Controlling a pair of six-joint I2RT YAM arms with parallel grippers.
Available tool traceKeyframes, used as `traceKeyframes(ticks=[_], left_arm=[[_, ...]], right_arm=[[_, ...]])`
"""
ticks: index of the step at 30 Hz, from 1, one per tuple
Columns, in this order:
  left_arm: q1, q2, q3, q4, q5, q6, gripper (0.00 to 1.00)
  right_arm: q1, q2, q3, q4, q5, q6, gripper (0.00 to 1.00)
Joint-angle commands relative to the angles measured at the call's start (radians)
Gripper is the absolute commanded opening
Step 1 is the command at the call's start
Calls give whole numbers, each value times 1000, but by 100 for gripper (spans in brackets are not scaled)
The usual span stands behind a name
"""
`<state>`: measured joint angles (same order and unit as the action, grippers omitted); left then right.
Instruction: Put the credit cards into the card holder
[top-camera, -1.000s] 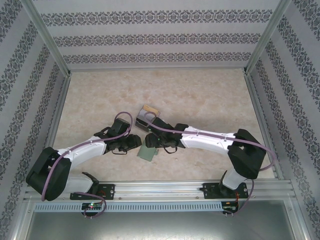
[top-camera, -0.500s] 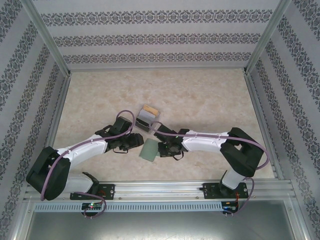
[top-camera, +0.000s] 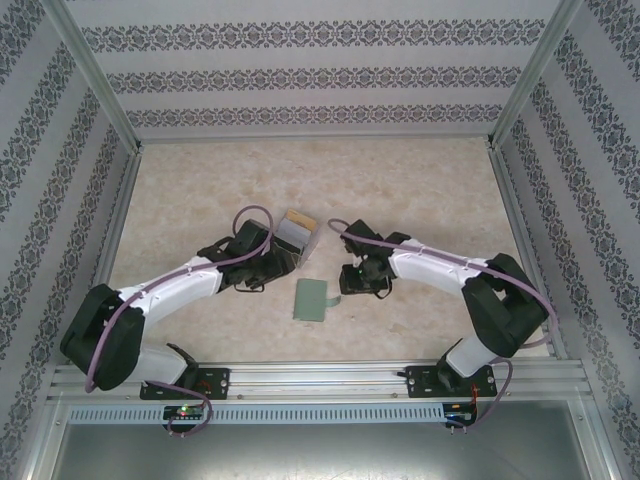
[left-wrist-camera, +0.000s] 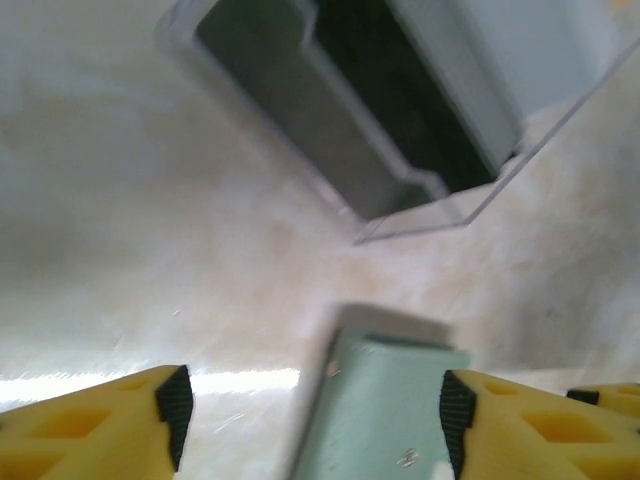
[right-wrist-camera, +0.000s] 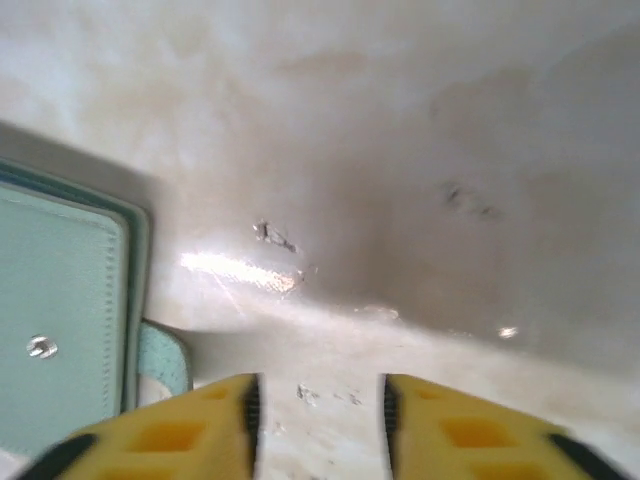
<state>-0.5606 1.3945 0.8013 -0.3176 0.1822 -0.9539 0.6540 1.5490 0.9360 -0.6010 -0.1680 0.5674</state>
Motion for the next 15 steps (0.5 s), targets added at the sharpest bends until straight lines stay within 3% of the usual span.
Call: traceKeyframes(ticks=[1, 3, 5, 10, 15], left_arm=[[26, 67, 86, -46, -11, -32, 70], [51, 102, 114, -46, -25, -35, 71], [92, 128, 124, -39, -10, -55, 71], [193, 132, 76, 196, 118, -102, 94], [270, 213, 82, 340, 205, -112, 98]], right_arm=[[-49, -112, 90, -36, -23, -68, 55], [-95, -109, 104, 64, -45, -80, 62], [-148, -36, 178, 115, -104, -88, 62], [-170, 191, 441, 60, -168, -133, 63], [-175, 330, 558, 122, -223, -96, 65]])
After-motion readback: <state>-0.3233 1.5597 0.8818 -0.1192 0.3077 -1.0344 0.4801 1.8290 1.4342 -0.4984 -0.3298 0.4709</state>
